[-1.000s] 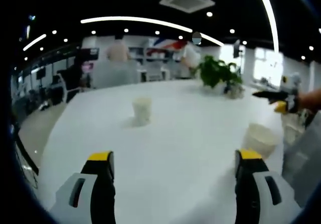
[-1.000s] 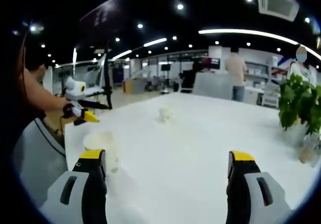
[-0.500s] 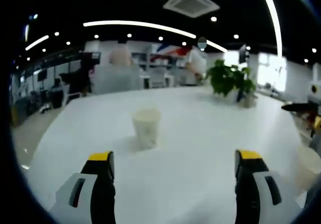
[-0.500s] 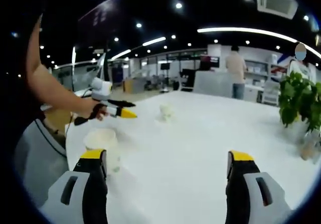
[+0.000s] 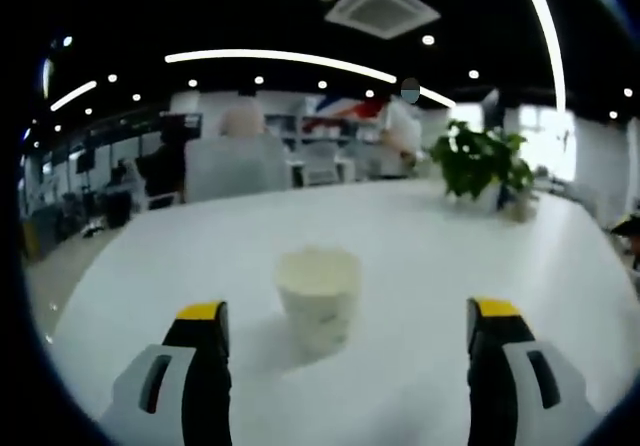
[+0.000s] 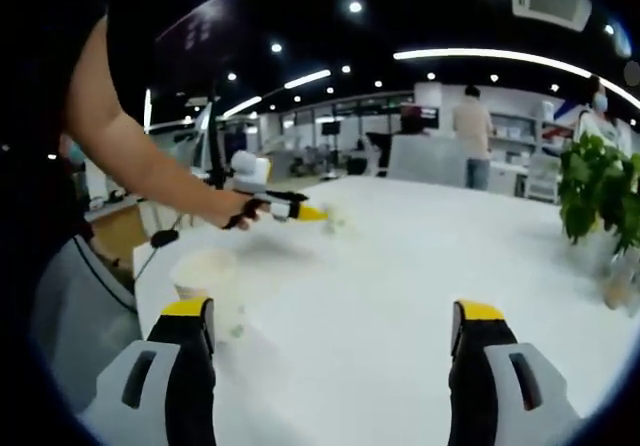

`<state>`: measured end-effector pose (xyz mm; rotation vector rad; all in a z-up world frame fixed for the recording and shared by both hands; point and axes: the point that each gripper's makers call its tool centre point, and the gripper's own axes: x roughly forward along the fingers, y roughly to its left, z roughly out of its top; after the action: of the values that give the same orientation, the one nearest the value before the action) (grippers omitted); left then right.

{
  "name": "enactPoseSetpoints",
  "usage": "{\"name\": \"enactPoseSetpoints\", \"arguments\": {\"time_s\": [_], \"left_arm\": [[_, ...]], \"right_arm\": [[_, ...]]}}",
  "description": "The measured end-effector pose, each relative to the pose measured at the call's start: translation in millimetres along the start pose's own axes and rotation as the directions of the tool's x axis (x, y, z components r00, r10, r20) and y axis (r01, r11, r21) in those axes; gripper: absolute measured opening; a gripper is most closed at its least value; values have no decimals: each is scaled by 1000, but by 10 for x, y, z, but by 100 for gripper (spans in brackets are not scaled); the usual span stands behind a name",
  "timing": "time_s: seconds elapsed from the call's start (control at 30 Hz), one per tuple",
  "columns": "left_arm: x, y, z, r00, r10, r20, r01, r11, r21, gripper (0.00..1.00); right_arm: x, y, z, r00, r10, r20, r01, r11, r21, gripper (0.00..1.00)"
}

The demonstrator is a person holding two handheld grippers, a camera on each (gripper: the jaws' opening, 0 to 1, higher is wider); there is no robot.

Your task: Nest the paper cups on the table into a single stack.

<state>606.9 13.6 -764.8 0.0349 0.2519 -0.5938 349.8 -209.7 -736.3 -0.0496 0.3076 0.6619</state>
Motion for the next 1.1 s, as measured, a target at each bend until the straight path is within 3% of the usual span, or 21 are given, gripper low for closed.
{"name": "enactPoseSetpoints", "arguments": {"time_s": [0.13,0.33,0.43,0.57,0.7,0.83,1.1], "left_arm": [[187,88,20,1000,10,27,-10,1000,8,93],[414,89,-98,1000,-8,-16,8,999,34,86],[486,122,-122,1000,1,-28,0,1000,30,76],[549,138,-66,1000,5,-7,-4,1000,23,70],[594,196,-146,999,25,-46,-23,998,57,60],[560,208,-129,999,27,-30,-26,999,39,50],[559,261,-116,999,20,-27,-19,998,57,47]], "right_arm": [[12,-48,-12,1000,-7,0,7,1000,13,97],[25,-78,-58,1000,-10,-10,10,1000,19,96],[24,-88,-87,1000,-13,-17,14,1000,24,96],[1,-118,-115,1000,-20,-22,21,999,31,96],[2,-136,-138,999,-22,-28,23,999,36,95],[3,-120,-122,999,-24,-26,24,999,32,95],[17,-153,-92,999,-35,-10,36,998,60,95]]}}
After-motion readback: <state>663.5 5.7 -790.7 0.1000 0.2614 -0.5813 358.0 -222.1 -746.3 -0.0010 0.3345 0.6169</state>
